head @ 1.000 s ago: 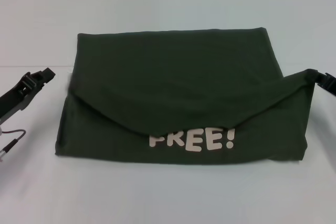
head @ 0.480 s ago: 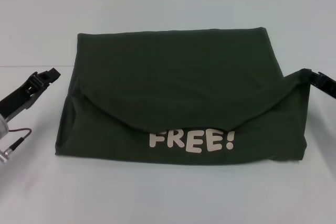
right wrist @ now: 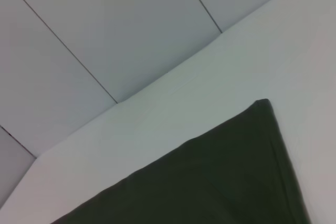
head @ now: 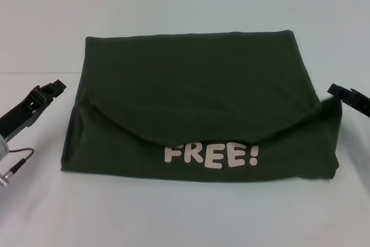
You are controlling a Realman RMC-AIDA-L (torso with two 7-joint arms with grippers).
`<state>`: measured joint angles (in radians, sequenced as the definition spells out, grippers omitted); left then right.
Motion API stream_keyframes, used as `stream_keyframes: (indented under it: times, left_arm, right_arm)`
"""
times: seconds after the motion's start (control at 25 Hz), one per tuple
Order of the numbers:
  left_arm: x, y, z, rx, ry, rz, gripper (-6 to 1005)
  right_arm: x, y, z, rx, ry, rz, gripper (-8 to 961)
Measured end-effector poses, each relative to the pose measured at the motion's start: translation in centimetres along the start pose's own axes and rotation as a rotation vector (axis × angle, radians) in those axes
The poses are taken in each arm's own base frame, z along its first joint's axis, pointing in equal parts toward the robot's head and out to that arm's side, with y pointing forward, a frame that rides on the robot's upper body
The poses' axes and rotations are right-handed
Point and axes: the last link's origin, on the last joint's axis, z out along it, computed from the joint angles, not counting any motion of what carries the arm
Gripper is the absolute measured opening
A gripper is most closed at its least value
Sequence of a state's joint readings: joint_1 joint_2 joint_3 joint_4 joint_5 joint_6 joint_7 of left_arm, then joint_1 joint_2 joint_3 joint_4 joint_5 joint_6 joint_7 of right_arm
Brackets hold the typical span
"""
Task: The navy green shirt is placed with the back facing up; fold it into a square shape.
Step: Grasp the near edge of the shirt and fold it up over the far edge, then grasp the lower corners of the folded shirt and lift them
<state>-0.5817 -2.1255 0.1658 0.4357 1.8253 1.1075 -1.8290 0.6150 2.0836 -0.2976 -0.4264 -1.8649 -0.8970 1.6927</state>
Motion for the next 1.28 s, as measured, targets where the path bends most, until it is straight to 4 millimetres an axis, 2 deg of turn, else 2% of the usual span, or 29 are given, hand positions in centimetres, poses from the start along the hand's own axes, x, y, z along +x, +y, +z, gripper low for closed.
stream_keyframes:
  times: [0.08, 0.28, 0.4, 0.64, 0.88, 1.08, 1.28]
  left_arm:
    - [-0.1, -0.1, -0.1, 0.002, -0.002, 0.0, 50]
    - [-0.6, -0.1, -0.7, -0.015, -0.011, 0.045, 267]
    - [-1.0, 0.1, -0.9, -0.043, -0.017, 0.093, 391]
    - [-1.6, 0.8, -1.4, -0.109, -0.094, 0.186, 527]
    - [-0.7, 0.6, -2.0, -0.103, -0.376, 0.23, 642]
    - [0.1, 0.1, -2.1, -0.049, -0.412, 0.239, 864]
    - [0.1, -0.9, -1.2, 0.057, -0.439, 0.284, 891]
  right_arm:
    - [0.1, -0.4, -0.3, 0.005, 0.001, 0.007, 61]
    - [0.5, -1.1, -1.5, -0.005, 0.0, 0.029, 297]
    - [0.7, -1.2, -2.5, -0.044, -0.018, 0.034, 544]
    - [1.0, -1.3, -5.5, -0.167, -0.035, -0.002, 751]
    - [2.0, -1.4, -8.6, -0.272, 0.001, -0.042, 861]
    - [3.2, -1.8, -10.0, -0.288, 0.025, -0.078, 934]
    - [3.9, -1.7, -10.0, -0.293, 0.055, -0.092, 933]
